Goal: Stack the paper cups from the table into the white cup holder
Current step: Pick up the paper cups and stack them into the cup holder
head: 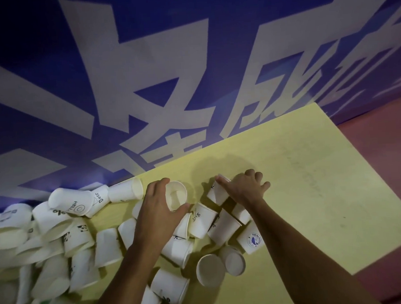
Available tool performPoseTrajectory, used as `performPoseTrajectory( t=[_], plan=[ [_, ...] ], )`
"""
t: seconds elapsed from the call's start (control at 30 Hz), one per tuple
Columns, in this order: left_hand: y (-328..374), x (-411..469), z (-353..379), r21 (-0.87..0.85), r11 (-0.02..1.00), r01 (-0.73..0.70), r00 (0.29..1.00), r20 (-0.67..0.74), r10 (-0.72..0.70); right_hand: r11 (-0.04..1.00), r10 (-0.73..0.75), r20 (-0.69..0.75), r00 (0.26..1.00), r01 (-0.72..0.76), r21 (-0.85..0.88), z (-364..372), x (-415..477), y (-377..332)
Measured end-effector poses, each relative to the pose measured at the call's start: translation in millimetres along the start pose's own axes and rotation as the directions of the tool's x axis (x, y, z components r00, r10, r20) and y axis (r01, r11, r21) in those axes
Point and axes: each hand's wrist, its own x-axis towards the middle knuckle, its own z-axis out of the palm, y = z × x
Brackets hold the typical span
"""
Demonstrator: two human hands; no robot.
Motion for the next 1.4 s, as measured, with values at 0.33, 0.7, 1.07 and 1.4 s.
performPoseTrajectory(
  t=[0.33, 0.7, 1.07, 1.4],
  plan=[
    [-26, -11, -35, -0.126, 0.991, 0.051, 0.997, -0.055, -0.058, 0.649, -0.419, -0.330, 0.846, 0.533, 0.543, -25, -67, -48],
    [-118, -83, -120, -0.281, 0.959, -0.027, 0.980, -0.198, -0.031, 0.484, -0.624, -0.331, 0.708, 0.683, 0.547, -4, -189, -130],
    [-266, -178, -219, -0.332, 0.939, -0.090, 0.967, -0.254, 0.003, 0.424, -0.726, -0.270, 0.632, 0.721, 0.547, 86, -328, -248],
    [-359, -203, -263, -0.360, 0.930, -0.072, 0.929, -0.364, -0.069, 0.443, -0.659, -0.313, 0.684, 0.689, 0.574, 142, -392, -302]
  ],
)
